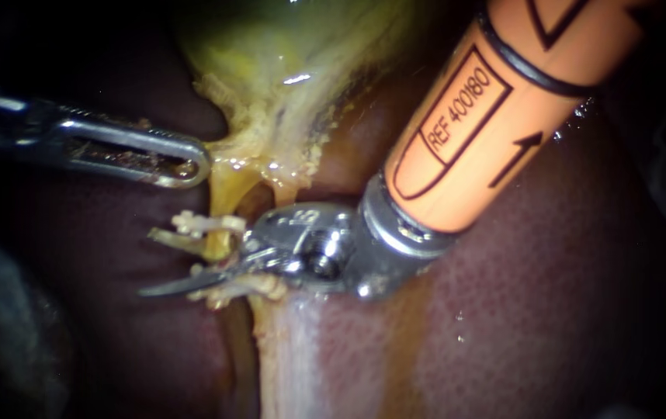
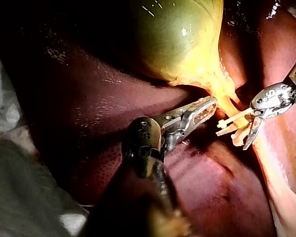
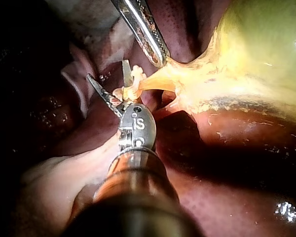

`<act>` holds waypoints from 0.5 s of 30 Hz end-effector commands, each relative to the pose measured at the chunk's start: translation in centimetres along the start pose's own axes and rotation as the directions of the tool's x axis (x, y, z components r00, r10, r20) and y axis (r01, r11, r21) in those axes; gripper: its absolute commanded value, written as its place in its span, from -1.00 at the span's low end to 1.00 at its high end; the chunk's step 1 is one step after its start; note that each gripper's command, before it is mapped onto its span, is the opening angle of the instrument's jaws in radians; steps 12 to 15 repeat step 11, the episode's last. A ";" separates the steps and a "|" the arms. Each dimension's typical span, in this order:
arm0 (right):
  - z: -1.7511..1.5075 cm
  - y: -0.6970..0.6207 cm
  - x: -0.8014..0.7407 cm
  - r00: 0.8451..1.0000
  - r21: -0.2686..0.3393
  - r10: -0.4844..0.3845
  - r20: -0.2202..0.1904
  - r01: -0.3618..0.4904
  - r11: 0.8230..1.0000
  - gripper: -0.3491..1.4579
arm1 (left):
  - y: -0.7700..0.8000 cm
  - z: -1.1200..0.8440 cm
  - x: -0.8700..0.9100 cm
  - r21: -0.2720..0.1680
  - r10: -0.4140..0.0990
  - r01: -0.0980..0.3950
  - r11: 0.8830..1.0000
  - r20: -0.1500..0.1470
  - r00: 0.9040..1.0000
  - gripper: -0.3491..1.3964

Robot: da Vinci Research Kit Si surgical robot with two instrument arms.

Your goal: Go to the cutting position left tube

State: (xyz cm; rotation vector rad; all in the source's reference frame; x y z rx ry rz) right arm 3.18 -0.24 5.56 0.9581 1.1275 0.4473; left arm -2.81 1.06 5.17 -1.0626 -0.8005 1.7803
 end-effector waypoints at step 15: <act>0.00 0.00 -0.01 1.000 0.002 -0.001 0.002 0.001 1.000 0.99 | -0.01 0.01 0.00 0.000 0.000 0.000 1.000 0.000 1.000 -1.00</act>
